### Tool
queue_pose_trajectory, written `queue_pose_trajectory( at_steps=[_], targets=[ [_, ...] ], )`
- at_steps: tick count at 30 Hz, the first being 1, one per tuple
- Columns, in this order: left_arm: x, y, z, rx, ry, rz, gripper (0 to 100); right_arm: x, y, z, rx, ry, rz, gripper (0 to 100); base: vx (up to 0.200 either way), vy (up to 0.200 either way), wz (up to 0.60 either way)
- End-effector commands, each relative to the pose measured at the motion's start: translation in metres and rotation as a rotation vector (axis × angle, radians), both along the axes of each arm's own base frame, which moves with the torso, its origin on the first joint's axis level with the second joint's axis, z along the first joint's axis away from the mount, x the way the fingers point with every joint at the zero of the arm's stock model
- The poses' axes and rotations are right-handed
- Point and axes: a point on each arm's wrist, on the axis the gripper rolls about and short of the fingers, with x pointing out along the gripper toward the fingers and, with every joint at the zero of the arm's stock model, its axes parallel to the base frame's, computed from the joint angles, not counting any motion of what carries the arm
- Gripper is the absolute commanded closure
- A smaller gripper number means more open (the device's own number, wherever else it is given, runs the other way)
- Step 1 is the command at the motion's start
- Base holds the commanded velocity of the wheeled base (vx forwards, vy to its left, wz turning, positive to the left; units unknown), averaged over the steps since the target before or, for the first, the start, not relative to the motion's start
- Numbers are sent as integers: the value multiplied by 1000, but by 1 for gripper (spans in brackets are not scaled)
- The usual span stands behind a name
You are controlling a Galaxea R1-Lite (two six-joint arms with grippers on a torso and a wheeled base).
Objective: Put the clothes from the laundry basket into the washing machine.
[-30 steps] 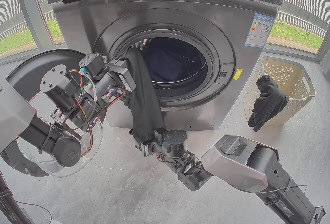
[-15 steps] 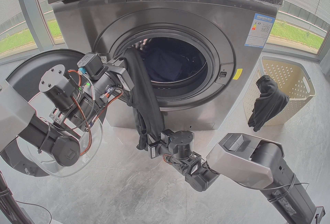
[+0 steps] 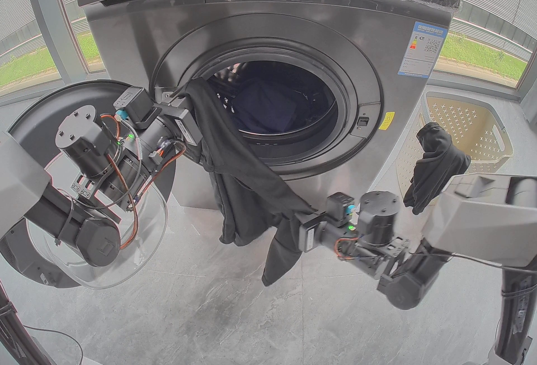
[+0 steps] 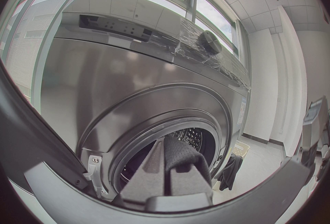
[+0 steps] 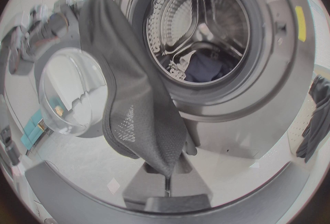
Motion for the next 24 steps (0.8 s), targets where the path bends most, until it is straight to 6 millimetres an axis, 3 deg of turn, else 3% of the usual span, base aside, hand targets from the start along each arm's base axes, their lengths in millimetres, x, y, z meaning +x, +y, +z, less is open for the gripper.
queue_pose_trajectory(
  at_steps=[1,2,4,9,24],
  targets=[
    [-16,16,13,-14,-10,16,100,-33,-57,69,96,-130,-31,100,0,0,0],
    [-16,16,13,-14,-10,16,100,-33,-57,69,96,-130,-31,100,0,0,0],
    [-29,21,24,-24,-13,10,100,-47,-75,92,139,-179,-54,100,0,0,0],
    [-48,29,18,-23,28,4,100,-61,-85,129,239,-252,-55,100,0,0,0],
    [-53,49,11,-21,59,53,100,-53,-79,158,319,-366,-78,100,0,0,0]
  ],
)
